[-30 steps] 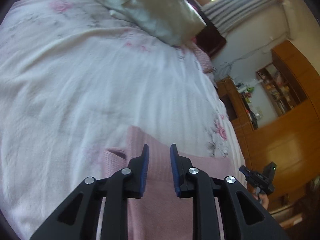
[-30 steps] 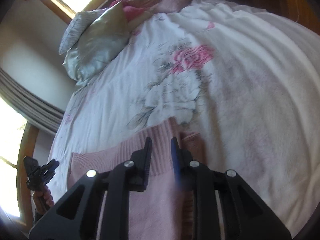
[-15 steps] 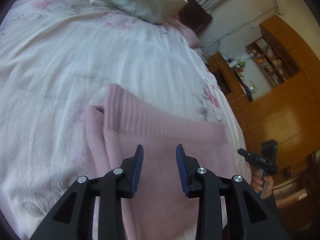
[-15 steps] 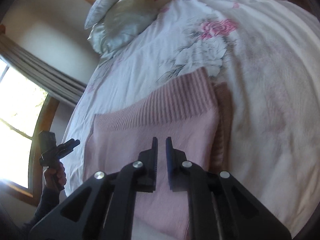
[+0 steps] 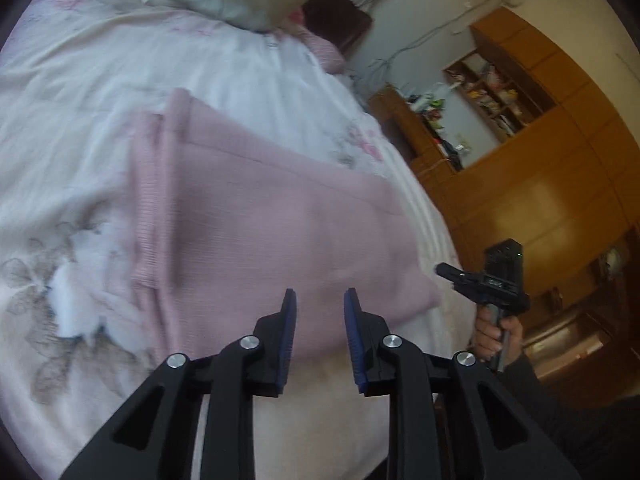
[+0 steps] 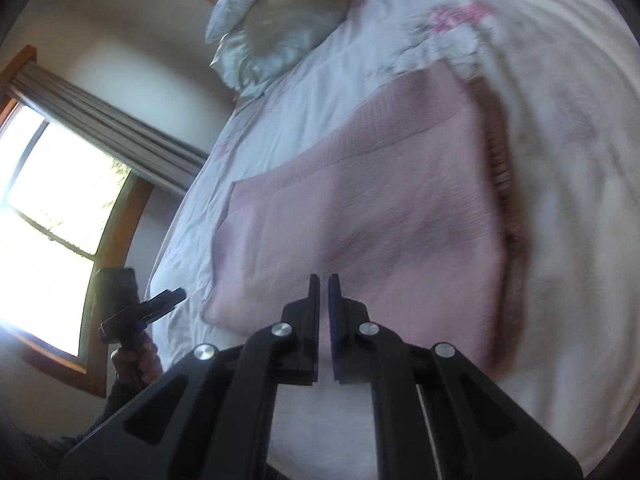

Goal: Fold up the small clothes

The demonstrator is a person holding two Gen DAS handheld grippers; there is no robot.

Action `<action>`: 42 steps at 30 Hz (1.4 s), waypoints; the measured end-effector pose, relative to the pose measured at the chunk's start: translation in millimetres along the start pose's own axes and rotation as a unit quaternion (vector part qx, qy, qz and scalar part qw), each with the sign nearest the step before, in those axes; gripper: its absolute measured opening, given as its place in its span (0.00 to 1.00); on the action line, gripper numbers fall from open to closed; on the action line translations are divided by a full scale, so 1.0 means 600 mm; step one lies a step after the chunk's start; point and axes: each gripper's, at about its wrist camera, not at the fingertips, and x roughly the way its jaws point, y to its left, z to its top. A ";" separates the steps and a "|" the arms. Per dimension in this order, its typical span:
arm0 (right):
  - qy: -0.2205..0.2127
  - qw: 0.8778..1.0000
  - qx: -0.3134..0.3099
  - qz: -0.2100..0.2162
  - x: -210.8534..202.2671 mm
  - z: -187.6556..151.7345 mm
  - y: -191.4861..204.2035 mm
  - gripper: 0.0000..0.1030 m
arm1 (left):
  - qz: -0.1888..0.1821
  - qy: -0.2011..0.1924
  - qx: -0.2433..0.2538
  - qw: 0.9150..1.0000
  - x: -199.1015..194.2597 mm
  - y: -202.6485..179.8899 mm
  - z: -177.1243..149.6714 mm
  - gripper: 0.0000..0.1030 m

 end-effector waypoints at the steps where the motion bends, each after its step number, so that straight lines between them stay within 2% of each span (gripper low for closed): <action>1: 0.014 1.000 -0.005 0.009 0.027 -0.013 0.010 0.05 | 0.001 0.016 0.006 1.000 0.029 -0.006 -0.008 0.26; 4: 0.055 0.998 0.010 0.005 0.103 -0.042 -0.004 0.04 | 0.031 0.062 -0.002 0.998 0.110 0.017 -0.036 0.25; 5: 0.062 0.998 0.022 -0.005 0.120 -0.049 -0.024 0.00 | 0.038 0.068 -0.012 0.997 0.124 0.033 -0.044 0.25; 8: 0.058 0.996 0.059 0.021 0.114 -0.047 -0.069 0.00 | 0.024 0.067 -0.023 0.997 0.128 0.054 -0.046 0.22; 10: 0.046 0.997 0.061 0.010 0.085 -0.037 -0.077 0.00 | 0.024 0.070 -0.024 0.997 0.111 0.053 -0.038 0.26; 12: 0.030 0.997 0.068 -0.006 0.040 -0.036 -0.086 0.00 | 0.015 0.059 -0.043 0.997 0.069 0.061 -0.022 0.51; 13: 0.022 0.998 0.063 -0.018 0.019 -0.034 -0.082 0.02 | 0.011 0.051 -0.051 0.997 0.041 0.066 -0.012 0.56; 15: 0.010 0.997 0.018 -0.071 -0.019 -0.035 -0.045 0.07 | 0.031 0.027 -0.064 0.997 -0.020 0.081 0.012 0.89; 17: 0.021 0.992 -0.043 -0.115 -0.029 -0.048 0.017 0.21 | 0.039 0.011 -0.094 0.995 -0.073 0.107 0.040 0.96; 18: 0.028 0.988 -0.072 -0.132 -0.026 -0.061 0.048 0.46 | 0.043 0.011 -0.114 0.992 -0.088 0.124 0.054 0.96; 19: 0.032 0.982 -0.113 -0.146 -0.016 -0.076 0.092 0.65 | 0.053 0.010 -0.132 0.990 -0.099 0.140 0.067 0.96; 20: 0.039 0.976 -0.152 -0.150 -0.005 -0.094 0.130 0.68 | 0.060 0.011 -0.146 0.987 -0.102 0.153 0.079 0.96; 22: 0.053 0.955 -0.231 -0.180 0.033 -0.133 0.201 0.67 | 0.063 0.029 -0.166 0.984 -0.092 0.180 0.097 0.96; 25: 0.054 0.911 -0.336 -0.234 0.104 -0.192 0.283 0.67 | 0.049 0.064 -0.179 0.981 -0.050 0.205 0.119 0.96; 27: 0.066 0.893 -0.380 -0.232 0.158 -0.221 0.320 0.68 | 0.051 0.078 -0.184 0.978 -0.018 0.222 0.130 0.96; 32: 0.091 0.879 -0.411 -0.224 0.260 -0.243 0.337 0.68 | 0.036 0.092 -0.212 0.972 0.036 0.279 0.155 0.96; 35: 0.102 0.877 -0.417 -0.217 0.302 -0.241 0.348 0.68 | 0.020 0.095 -0.201 0.975 0.060 0.285 0.168 0.96; 39: 0.100 0.867 -0.435 -0.223 0.338 -0.237 0.358 0.68 | -0.004 0.093 -0.192 0.977 0.077 0.292 0.187 0.96; 42: 0.099 0.868 -0.436 -0.219 0.353 -0.230 0.360 0.68 | -0.016 0.093 -0.186 0.978 0.087 0.291 0.196 0.96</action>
